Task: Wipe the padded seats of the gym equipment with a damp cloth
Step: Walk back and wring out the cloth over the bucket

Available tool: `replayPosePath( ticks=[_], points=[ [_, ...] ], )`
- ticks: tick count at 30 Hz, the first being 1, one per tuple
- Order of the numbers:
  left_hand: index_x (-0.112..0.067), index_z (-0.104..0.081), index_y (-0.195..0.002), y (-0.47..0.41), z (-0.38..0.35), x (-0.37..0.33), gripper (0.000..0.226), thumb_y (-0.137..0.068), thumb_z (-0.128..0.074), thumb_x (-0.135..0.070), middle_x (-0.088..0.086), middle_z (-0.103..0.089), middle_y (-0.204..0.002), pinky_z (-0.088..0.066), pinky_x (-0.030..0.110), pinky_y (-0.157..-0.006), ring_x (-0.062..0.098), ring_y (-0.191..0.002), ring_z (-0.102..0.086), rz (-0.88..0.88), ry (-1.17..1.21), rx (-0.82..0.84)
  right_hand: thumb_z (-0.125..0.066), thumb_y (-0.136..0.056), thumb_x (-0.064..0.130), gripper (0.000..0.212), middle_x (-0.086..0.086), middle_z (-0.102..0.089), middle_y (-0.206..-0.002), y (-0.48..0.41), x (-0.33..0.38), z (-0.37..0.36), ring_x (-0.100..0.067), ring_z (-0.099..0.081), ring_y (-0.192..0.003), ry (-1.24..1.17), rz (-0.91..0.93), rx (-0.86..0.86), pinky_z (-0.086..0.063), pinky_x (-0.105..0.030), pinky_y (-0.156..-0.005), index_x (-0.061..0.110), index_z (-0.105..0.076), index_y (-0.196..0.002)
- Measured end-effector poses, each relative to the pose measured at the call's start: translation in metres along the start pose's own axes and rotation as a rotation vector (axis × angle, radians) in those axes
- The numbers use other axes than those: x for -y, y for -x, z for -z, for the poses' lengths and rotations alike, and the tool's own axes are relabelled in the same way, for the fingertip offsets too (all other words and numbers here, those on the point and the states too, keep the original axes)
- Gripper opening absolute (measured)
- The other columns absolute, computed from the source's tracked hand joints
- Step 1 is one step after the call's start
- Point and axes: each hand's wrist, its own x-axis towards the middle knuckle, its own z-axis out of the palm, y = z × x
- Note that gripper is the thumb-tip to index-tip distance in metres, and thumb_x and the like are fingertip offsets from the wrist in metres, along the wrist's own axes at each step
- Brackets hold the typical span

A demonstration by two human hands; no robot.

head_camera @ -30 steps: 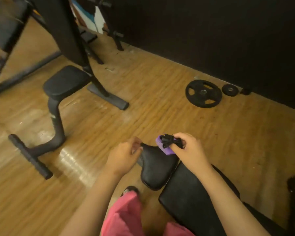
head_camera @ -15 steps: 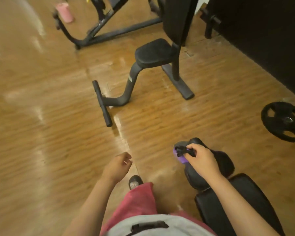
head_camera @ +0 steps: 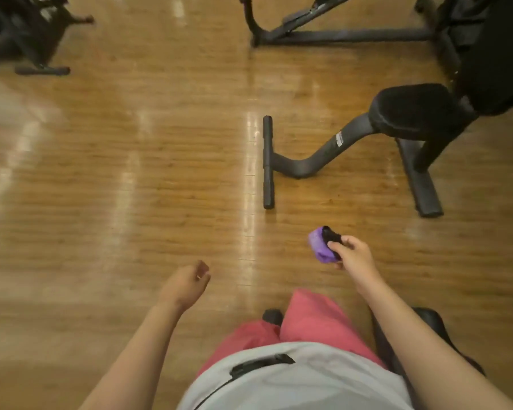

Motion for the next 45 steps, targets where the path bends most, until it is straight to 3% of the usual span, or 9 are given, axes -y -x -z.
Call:
replayPosePath(
  ticks=[6,11,20,25,31,33,37,42,45],
  points=[
    [-0.022,-0.056,-0.099,-0.021,0.009,0.031,0.006,-0.093,-0.056,-0.025,0.004,-0.066,-0.100,-0.047,0.029,-0.077,0.021,-0.091,-0.061,0.139,0.169,0.046,-0.064,-0.087,0.005,0.021,-0.007,-0.058,-0.072,-0.063,0.040,-0.081,-0.019,-0.051,-0.057,0.186,0.005,0.121,-0.044,-0.036,-0.055,0.018,-0.056,-0.073],
    [-0.022,-0.058,-0.099,-0.084,0.044,0.044,0.007,-0.093,-0.056,-0.022,0.000,-0.064,-0.096,-0.044,0.025,-0.075,0.016,-0.085,-0.058,0.191,0.250,0.025,-0.065,-0.086,0.008,0.019,-0.004,-0.061,-0.074,-0.130,0.085,-0.162,-0.018,-0.054,-0.064,0.275,0.033,0.239,-0.044,-0.036,-0.061,0.020,-0.057,-0.074],
    [-0.016,-0.062,-0.101,-0.246,0.188,0.064,0.012,-0.091,-0.057,-0.021,0.005,-0.067,-0.097,-0.048,0.030,-0.079,0.023,-0.090,-0.061,0.251,0.277,-0.050,-0.067,-0.084,0.010,0.022,0.001,-0.057,-0.068,-0.250,0.234,-0.271,-0.020,-0.054,-0.069,0.565,0.190,0.327,-0.034,-0.033,-0.058,0.018,-0.053,-0.070],
    [-0.014,-0.065,-0.100,-0.326,0.266,0.080,0.020,-0.089,-0.056,-0.028,0.008,-0.070,-0.096,-0.050,0.034,-0.080,0.027,-0.091,-0.064,0.277,0.303,-0.133,-0.066,-0.087,0.020,0.008,0.004,-0.062,-0.079,-0.309,0.318,-0.317,-0.019,-0.059,-0.073,0.662,0.261,0.298,-0.039,-0.032,-0.060,0.018,-0.058,-0.086],
    [-0.015,-0.064,-0.094,-0.449,0.345,0.094,0.005,-0.090,-0.060,-0.015,0.007,-0.069,-0.096,-0.047,0.031,-0.081,0.024,-0.092,-0.063,0.252,0.352,-0.066,-0.063,-0.089,0.025,0.005,0.004,-0.066,-0.082,-0.389,0.381,-0.390,-0.014,-0.061,-0.068,0.681,0.236,0.249,-0.041,-0.030,-0.055,0.025,-0.058,-0.089],
    [-0.009,-0.065,-0.096,-0.497,0.385,0.112,0.008,-0.090,-0.061,-0.013,0.012,-0.069,-0.096,-0.049,0.034,-0.082,0.029,-0.094,-0.063,0.231,0.317,-0.033,-0.062,-0.088,0.025,0.004,0.003,-0.067,-0.085,-0.414,0.402,-0.417,-0.012,-0.061,-0.071,0.691,0.205,0.225,-0.043,-0.030,-0.057,0.025,-0.059,-0.091],
    [-0.016,-0.059,-0.093,-0.585,0.491,0.137,0.003,-0.092,-0.058,-0.018,0.009,-0.066,-0.096,-0.046,0.032,-0.079,0.028,-0.094,-0.061,0.241,0.206,-0.067,-0.064,-0.086,0.022,0.007,0.002,-0.067,-0.090,-0.461,0.463,-0.467,-0.017,-0.062,-0.079,0.627,0.163,0.137,-0.044,-0.032,-0.063,0.024,-0.059,-0.090],
    [-0.011,-0.062,-0.102,-0.695,0.595,0.127,0.013,-0.093,-0.058,-0.020,0.009,-0.065,-0.098,-0.045,0.031,-0.078,0.027,-0.096,-0.060,0.173,0.109,-0.076,-0.066,-0.085,0.017,0.015,0.003,-0.061,-0.076,-0.514,0.554,-0.508,-0.022,-0.058,-0.072,0.530,0.243,0.040,-0.039,-0.032,-0.059,0.021,-0.053,-0.078],
    [-0.013,-0.062,-0.099,-0.765,0.629,0.101,0.011,-0.093,-0.058,-0.020,0.006,-0.066,-0.096,-0.047,0.031,-0.079,0.025,-0.094,-0.061,0.102,0.108,-0.095,-0.066,-0.085,0.015,0.015,0.009,-0.059,-0.073,-0.556,0.592,-0.525,-0.015,-0.055,-0.069,0.513,0.268,0.033,-0.037,-0.021,-0.056,0.021,-0.054,-0.079]
  ],
)
